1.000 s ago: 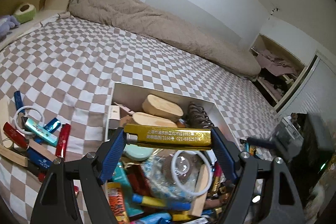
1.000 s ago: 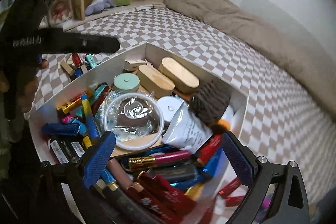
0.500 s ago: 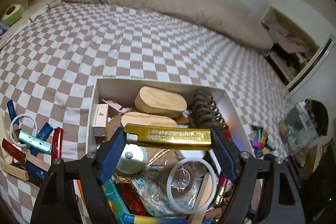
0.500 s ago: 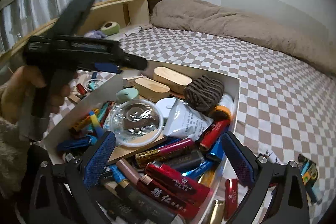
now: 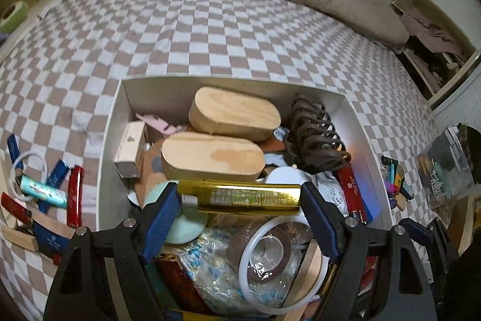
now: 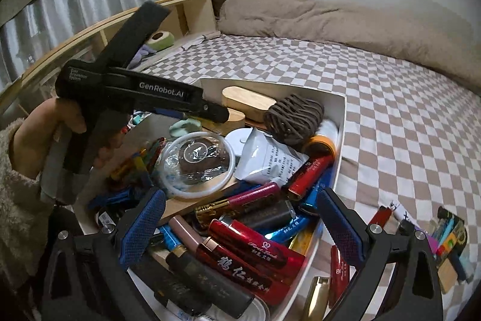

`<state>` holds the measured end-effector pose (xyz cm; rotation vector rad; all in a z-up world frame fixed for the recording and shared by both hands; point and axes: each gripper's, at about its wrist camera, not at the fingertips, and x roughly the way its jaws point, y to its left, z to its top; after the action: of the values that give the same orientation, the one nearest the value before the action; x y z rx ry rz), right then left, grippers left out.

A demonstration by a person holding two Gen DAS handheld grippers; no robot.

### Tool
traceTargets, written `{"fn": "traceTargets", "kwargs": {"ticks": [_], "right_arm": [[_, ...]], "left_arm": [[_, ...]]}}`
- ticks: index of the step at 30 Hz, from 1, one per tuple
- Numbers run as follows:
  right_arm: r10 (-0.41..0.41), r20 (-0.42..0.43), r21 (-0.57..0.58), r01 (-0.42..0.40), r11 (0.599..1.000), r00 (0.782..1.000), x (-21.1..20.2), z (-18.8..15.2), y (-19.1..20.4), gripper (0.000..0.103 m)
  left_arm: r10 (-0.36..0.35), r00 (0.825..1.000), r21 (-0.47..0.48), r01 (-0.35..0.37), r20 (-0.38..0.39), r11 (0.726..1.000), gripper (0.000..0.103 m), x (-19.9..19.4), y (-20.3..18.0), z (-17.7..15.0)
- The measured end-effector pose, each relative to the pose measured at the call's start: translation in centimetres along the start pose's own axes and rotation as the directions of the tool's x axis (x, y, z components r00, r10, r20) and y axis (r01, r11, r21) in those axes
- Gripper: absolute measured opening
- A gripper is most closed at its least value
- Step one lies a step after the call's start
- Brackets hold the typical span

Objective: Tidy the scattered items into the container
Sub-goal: 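Open the right tool over the box dropping the red lighter while the left tool releases the gold lighter inside, then move both tools back from the box to the remaining lighter piles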

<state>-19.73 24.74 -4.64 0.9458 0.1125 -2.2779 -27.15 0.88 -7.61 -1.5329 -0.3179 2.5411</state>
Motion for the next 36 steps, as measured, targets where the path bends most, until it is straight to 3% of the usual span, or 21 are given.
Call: {"fn": "traceTargets", "kwargs": {"ticks": [2,11,19,25,36], "right_arm": [[0.002,0.006,0.014,-0.002,1.000,1.000,0.0,0.0,-0.4,0.101],[-0.005,0.023,0.034,0.004,0.999,1.000,-0.2,0.0,-0.7,0.101],[-0.014,0.099,0.066,0.008,0.998,0.995,-0.8,0.2,-1.2,0.101],[-0.035,0.109,0.078,0.027,0.997,0.993,-0.9,0.3,-1.5,0.101],[-0.076,0.127,0.082,0.066,0.994,0.989,-1.0,0.2,-1.4,0.101]], "left_arm": [[0.018,1.000,-0.004,-0.018,0.016,1.000,0.093,-0.2,-0.1,0.0],[0.034,0.998,0.019,-0.035,0.055,0.999,0.093,-1.7,-0.2,-0.8],[0.021,0.993,0.045,-0.026,0.119,0.999,0.095,-3.4,-0.5,-2.3],[0.055,0.980,0.101,-0.076,0.193,0.992,0.103,-5.1,-0.7,-3.8],[0.040,0.960,0.214,-0.102,0.276,0.971,0.103,-6.7,-0.8,-6.1]]}}
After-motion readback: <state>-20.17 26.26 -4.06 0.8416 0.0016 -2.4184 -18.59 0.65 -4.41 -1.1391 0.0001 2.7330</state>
